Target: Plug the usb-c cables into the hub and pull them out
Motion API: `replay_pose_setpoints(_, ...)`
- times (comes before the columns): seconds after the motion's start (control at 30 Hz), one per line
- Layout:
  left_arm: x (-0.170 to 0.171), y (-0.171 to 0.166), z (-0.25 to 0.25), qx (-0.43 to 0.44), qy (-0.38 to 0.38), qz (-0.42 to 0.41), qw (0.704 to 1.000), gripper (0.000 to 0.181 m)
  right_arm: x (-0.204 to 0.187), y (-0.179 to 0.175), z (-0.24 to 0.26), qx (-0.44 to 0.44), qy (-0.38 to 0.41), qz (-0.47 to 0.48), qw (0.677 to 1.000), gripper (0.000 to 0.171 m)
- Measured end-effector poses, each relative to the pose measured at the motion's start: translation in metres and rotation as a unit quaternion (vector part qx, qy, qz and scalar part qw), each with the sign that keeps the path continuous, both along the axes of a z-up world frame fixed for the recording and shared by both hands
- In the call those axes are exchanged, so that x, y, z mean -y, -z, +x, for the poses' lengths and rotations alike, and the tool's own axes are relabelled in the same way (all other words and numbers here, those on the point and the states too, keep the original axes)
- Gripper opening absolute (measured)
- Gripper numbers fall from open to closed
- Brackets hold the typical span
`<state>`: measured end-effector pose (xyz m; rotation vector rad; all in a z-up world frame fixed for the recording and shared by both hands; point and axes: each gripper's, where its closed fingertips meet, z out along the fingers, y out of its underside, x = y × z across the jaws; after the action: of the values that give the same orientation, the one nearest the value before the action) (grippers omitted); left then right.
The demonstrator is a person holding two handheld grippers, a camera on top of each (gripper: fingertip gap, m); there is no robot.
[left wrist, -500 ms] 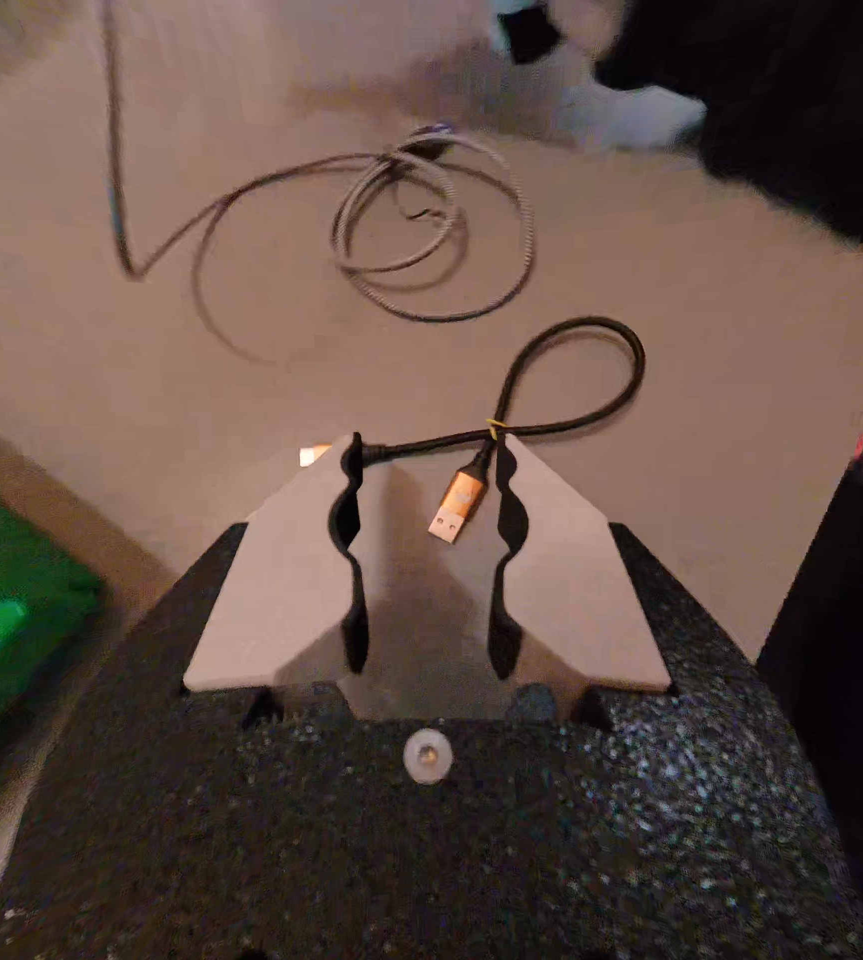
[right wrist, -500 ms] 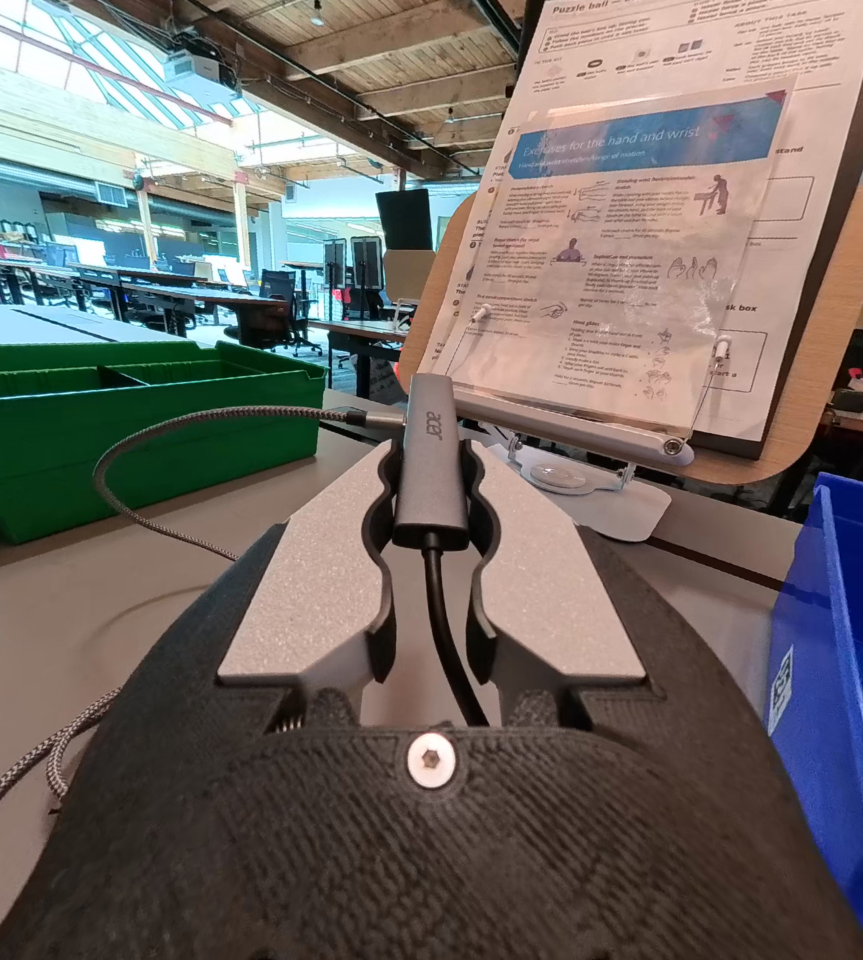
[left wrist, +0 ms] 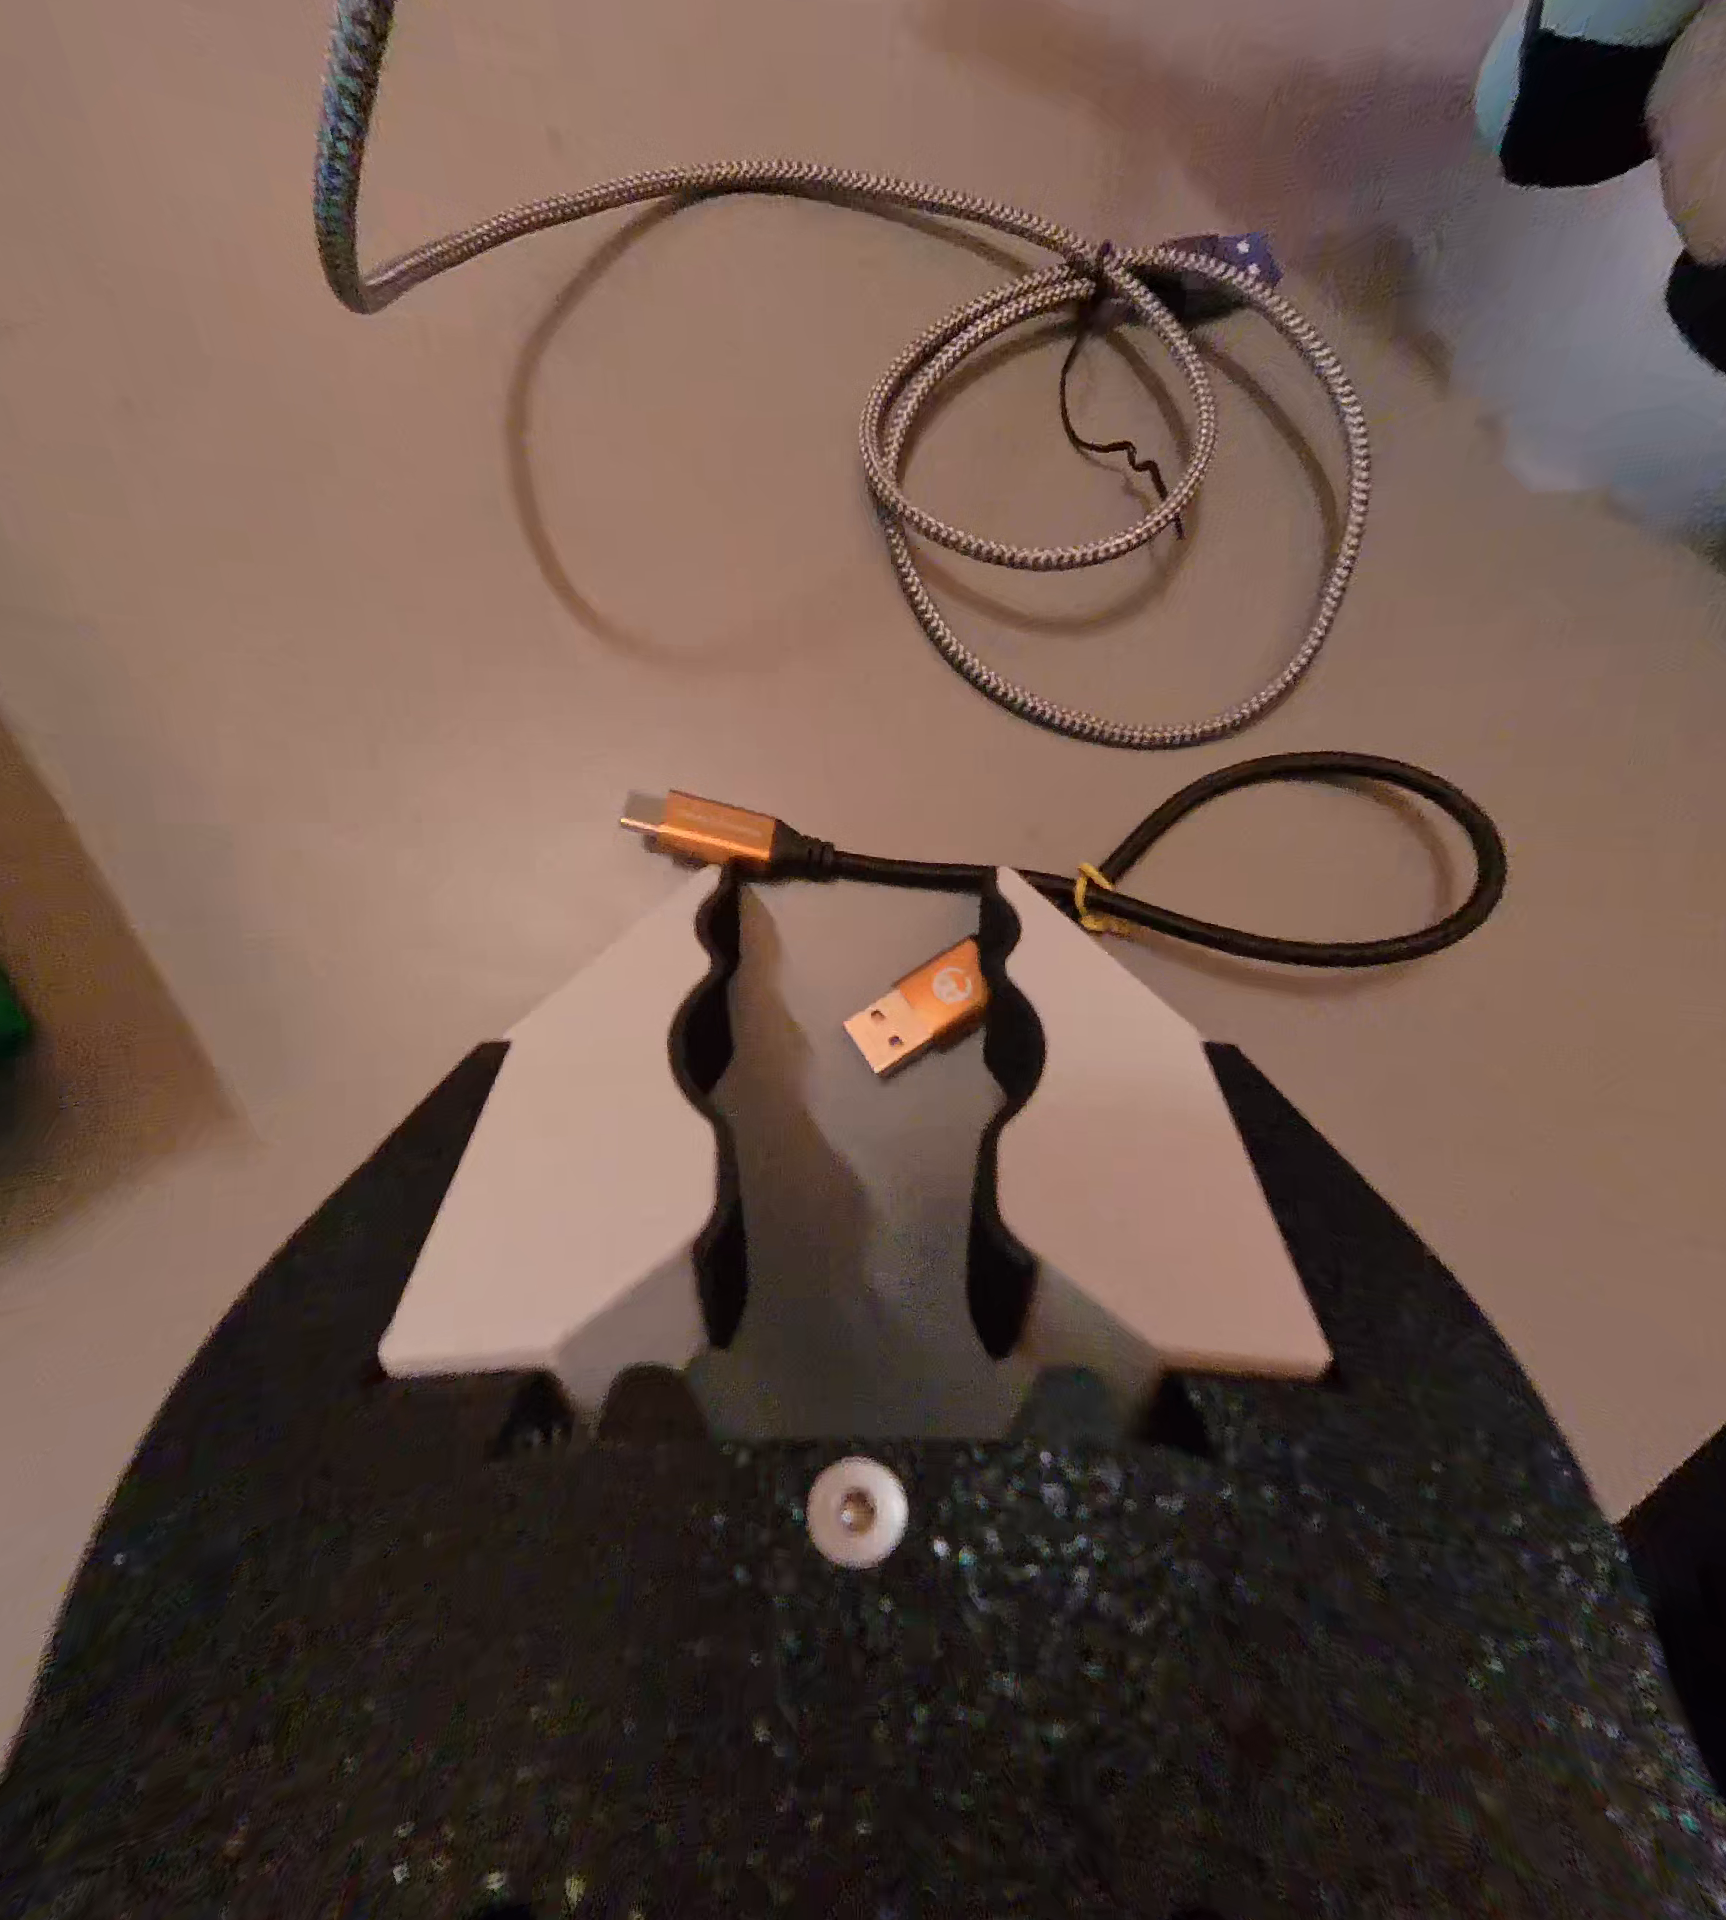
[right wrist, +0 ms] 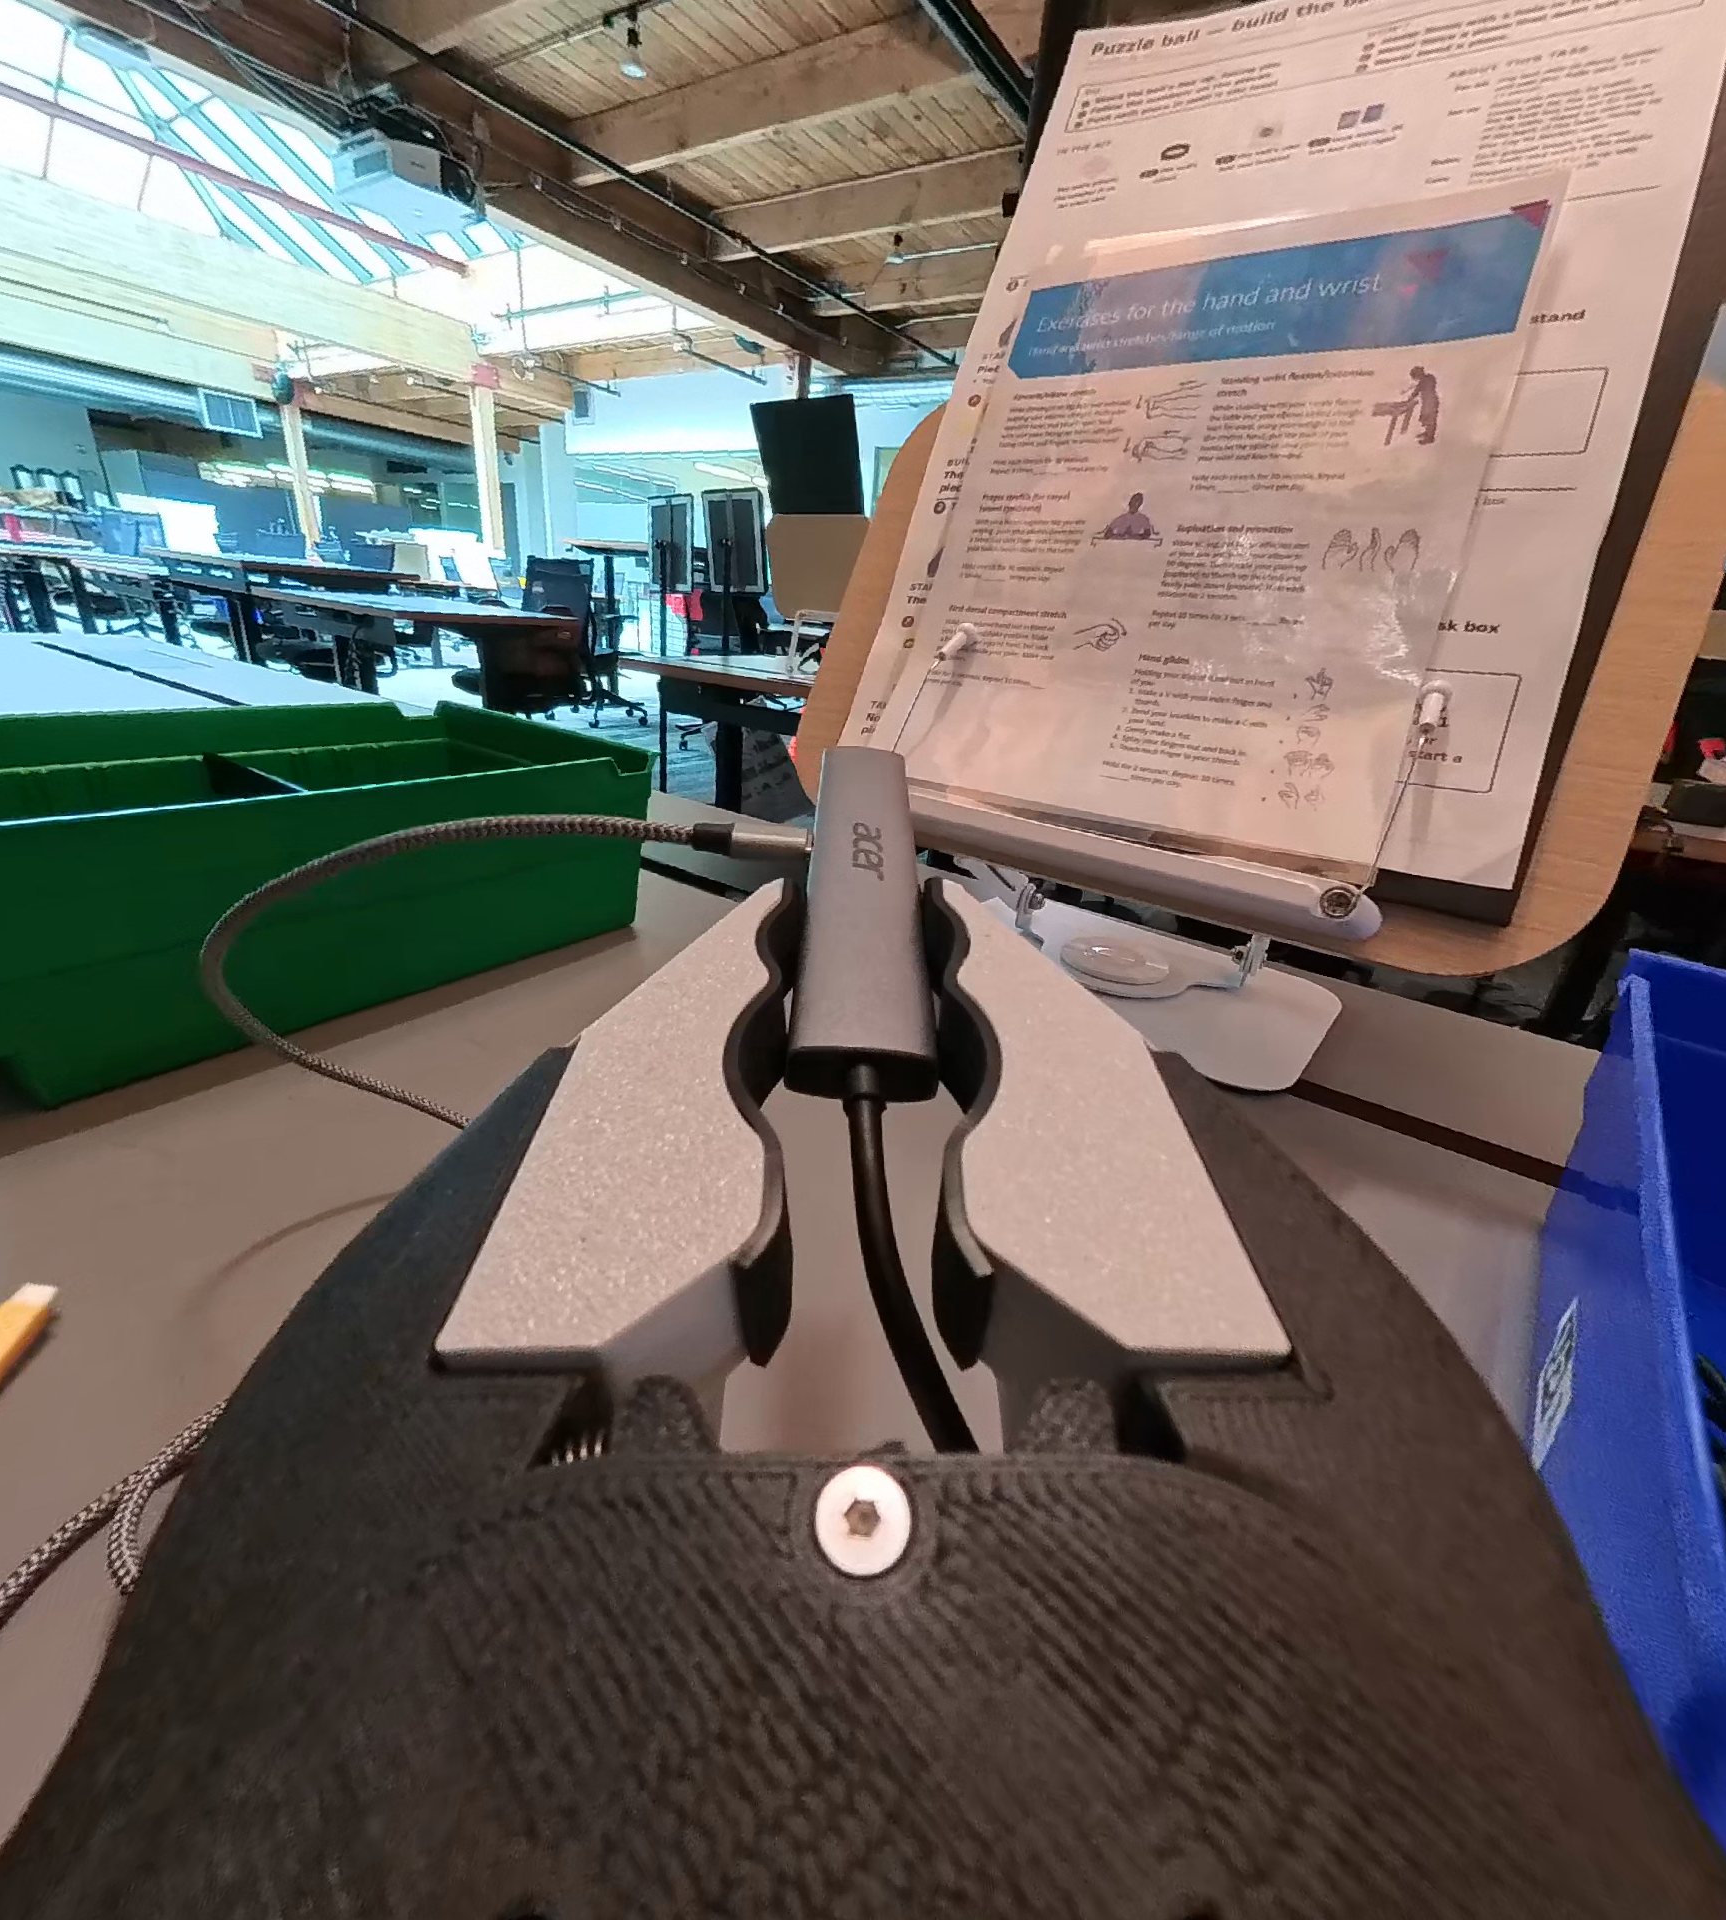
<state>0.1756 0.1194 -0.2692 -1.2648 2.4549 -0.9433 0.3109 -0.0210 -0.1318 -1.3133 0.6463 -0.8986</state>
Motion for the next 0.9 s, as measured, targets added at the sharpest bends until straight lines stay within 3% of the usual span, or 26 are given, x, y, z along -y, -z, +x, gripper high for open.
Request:
replay_pose_setpoints(0.13,0.003,-0.011,0.01,-0.015,-0.037,-0.07,0.997,0.042,0.002,-0.002,0.0,0.0,0.002,0.005,1.0,0.022)
replay_pose_setpoints(0.33,0.0,0.001,0.018,0.067,-0.019,0.079,0.994,0.04,-0.002,-0.001,0.0,0.0,-0.005,0.003,1.0,0.022)
replay_pose_setpoints(0.5,0.003,-0.001,0.02,0.111,0.087,0.136,0.981,0.012,-0.001,-0.001,0.0,-0.007,-0.008,0.008,1.0,0.022)
replay_pose_setpoints(0.6,0.002,-0.002,0.016,0.147,0.216,0.167,0.951,0.007,-0.001,-0.003,-0.001,-0.006,-0.011,0.01,1.0,0.022)
replay_pose_setpoints(0.67,-0.004,-0.002,0.017,0.147,0.234,0.166,0.947,0.006,-0.002,-0.002,-0.001,-0.006,-0.012,0.008,1.0,0.022)
replay_pose_setpoints(0.73,-0.006,-0.006,0.017,0.14,0.219,0.136,0.956,0.006,-0.002,-0.002,-0.001,-0.007,-0.012,0.007,1.0,0.022)
replay_pose_setpoints(0.9,-0.015,-0.004,0.017,0.059,0.071,0.06,0.994,0.03,-0.002,-0.001,0.0,-0.011,-0.013,0.007,1.0,0.022)
